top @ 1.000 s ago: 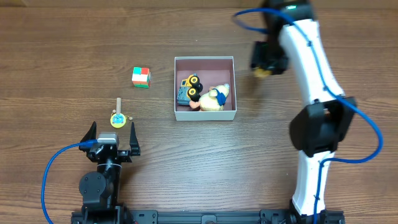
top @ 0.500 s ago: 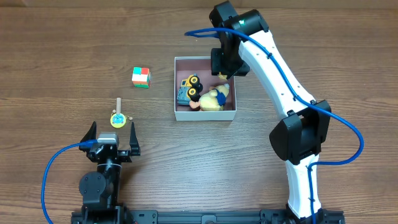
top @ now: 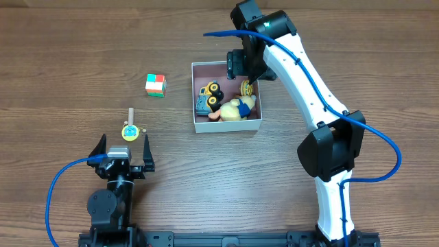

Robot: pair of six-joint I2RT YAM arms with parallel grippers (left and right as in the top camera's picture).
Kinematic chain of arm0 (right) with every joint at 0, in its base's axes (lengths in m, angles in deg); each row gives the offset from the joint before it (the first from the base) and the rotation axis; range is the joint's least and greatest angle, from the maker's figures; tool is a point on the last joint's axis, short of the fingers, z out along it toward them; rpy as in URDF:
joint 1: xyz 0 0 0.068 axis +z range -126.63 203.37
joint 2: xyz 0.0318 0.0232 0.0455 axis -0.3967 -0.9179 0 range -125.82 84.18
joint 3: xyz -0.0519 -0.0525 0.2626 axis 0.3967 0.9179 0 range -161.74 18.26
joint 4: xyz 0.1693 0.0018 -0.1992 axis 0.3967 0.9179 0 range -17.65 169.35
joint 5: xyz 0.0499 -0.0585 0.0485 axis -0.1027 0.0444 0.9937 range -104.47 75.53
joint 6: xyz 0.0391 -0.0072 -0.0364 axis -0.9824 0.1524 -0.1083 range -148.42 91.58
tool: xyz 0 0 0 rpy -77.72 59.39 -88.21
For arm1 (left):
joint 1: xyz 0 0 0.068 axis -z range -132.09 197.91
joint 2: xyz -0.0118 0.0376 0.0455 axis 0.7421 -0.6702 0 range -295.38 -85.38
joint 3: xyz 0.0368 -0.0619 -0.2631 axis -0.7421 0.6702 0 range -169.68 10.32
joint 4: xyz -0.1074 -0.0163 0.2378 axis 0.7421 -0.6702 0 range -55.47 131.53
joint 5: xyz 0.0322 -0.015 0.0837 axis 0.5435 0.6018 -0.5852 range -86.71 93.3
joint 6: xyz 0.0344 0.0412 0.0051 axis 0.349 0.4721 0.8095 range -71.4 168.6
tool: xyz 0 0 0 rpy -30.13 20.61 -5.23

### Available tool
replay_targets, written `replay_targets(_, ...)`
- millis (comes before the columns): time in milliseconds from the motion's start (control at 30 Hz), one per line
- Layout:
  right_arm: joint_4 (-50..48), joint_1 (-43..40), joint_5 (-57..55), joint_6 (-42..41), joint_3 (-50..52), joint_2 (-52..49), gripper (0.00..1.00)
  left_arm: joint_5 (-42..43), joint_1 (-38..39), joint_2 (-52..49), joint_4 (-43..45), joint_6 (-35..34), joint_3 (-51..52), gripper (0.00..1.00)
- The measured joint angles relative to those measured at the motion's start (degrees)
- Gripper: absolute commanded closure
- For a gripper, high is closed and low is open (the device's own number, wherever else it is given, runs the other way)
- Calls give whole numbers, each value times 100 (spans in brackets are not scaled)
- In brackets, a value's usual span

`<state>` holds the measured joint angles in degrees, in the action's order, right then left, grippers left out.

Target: Pack container

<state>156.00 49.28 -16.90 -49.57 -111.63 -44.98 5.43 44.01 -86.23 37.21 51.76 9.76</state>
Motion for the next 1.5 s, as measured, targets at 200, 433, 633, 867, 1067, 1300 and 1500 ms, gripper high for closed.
replay_targets(200,455,-326,-146,-190,-474,0,0,0,0,0,0,0,0,0)
replay_targets(433,903,-1727,-225,-433,-909,85,0,0,0,-2,0,0,0,0)
replay_targets(633,1060,-2951,-297,-494,-697,87,0,0,0,0,0,0,0,0)
replay_targets(867,640,-3591,-295,-431,122,81,0,0,0,-2,0,0,0,0)
replay_targets(1067,428,-3877,-295,-426,678,81,0,0,0,-2,0,0,0,0)
replay_targets(1300,291,-3901,-291,-428,850,79,0,0,0,-2,0,2,0,0)
replay_targets(1500,284,-3901,-271,-428,850,79,0,0,0,0,0,2,0,0)
